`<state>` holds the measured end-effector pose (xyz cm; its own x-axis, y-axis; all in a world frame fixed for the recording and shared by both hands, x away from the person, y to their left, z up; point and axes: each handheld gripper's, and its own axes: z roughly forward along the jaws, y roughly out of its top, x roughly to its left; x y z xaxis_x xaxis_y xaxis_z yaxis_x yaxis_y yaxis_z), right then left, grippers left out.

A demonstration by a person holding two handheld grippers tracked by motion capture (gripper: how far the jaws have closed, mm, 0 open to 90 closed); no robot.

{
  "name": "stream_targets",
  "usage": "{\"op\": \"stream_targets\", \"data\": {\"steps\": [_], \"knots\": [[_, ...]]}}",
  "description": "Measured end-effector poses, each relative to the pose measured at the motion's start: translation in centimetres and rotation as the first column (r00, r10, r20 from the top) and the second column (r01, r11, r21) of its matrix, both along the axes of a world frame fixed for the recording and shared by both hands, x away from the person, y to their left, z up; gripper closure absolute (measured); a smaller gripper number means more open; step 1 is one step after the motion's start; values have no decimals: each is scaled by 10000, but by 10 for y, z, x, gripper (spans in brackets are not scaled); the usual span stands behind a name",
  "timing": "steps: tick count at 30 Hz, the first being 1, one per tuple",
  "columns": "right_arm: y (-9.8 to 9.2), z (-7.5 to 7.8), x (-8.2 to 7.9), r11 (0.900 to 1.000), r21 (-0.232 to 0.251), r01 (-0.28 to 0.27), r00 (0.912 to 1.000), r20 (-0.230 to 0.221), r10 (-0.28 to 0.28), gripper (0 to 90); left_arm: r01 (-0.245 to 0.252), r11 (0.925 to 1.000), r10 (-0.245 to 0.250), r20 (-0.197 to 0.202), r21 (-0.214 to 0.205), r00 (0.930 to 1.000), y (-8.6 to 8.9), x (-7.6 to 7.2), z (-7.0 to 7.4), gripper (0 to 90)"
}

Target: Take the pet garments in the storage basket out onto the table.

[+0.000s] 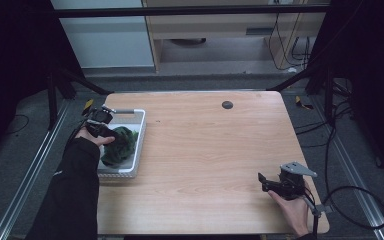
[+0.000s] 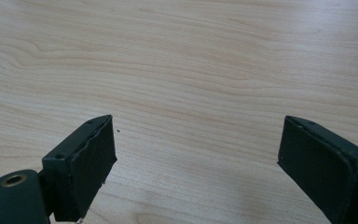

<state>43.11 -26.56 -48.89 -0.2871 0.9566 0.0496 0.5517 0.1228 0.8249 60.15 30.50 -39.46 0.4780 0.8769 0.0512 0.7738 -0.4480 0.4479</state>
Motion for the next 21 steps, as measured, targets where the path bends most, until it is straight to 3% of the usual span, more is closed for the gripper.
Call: {"op": "stream_targets", "data": {"steps": [10,19,21], "knots": [[0,0,0,10000,46,-3,10000,-55,4,108,104,9993,-97,-199,361,9998,-4,5,-8,259],[0,0,0,10000,34,5,10000,-27,-5,107,162,9990,-149,-299,424,9994,-5,9,-12,377],[-1,0,0,10000,49,6,10000,-38,-6,107,221,9983,-203,-344,532,9992,-7,9,-13,436]]}}
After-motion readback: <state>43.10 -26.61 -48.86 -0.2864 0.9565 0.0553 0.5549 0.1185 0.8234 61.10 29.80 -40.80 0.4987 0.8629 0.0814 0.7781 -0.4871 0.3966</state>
